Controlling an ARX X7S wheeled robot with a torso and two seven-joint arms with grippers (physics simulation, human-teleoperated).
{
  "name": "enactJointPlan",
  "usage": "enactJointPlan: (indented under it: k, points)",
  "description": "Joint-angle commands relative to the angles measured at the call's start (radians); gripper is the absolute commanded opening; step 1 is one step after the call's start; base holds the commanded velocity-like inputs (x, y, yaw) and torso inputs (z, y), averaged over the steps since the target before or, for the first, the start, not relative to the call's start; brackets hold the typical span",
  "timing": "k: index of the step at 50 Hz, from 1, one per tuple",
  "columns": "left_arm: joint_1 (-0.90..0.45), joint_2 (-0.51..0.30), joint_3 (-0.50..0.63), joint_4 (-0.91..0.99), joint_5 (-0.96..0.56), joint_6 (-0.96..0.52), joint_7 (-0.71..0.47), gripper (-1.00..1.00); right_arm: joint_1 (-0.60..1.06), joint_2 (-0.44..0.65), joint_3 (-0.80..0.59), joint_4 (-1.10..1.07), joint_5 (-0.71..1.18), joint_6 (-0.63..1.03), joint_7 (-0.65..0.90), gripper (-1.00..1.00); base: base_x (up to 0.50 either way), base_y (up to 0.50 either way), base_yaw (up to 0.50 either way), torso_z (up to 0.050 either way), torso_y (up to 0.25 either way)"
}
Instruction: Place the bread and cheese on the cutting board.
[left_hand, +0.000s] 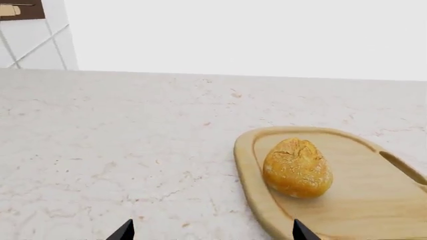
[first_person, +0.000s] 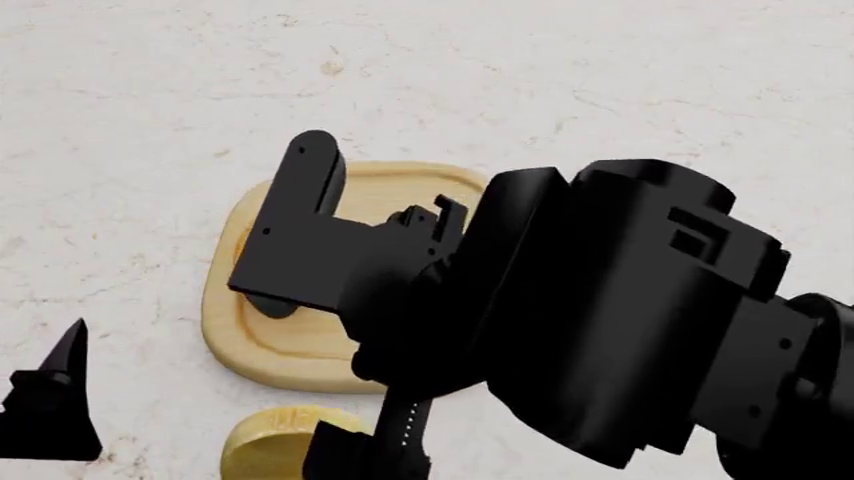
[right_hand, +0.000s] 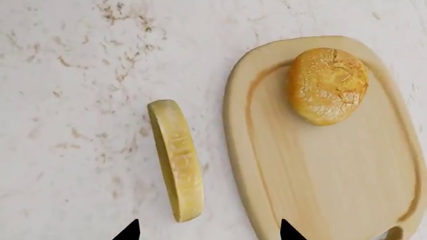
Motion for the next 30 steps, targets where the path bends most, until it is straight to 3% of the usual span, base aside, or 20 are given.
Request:
enactJointPlan:
  k: [1,13,30]
  points:
    - [0.008,0.012,0.003,-0.010,0.005,0.001,-0.002,1.00,-0.035,-0.042,-0.093,0.060,-0.086,-0.105,-0.047,1.00,0.00,0.00,0.00,0.000,0.000]
    - [0.018,0.000,0.001,-0.007,0.004,0.012,0.004,1.00,-0.139,-0.104,-0.180,0.174,-0.188,-0.251,-0.064,1.00,0.00,0.00,0.00,0.000,0.000]
    - [0.021,-0.014,-0.003,0.010,-0.006,0.011,-0.005,1.00,-0.240,-0.132,-0.229,0.239,-0.220,-0.312,-0.060,1.00,0.00,0.00,0.00,0.000,0.000]
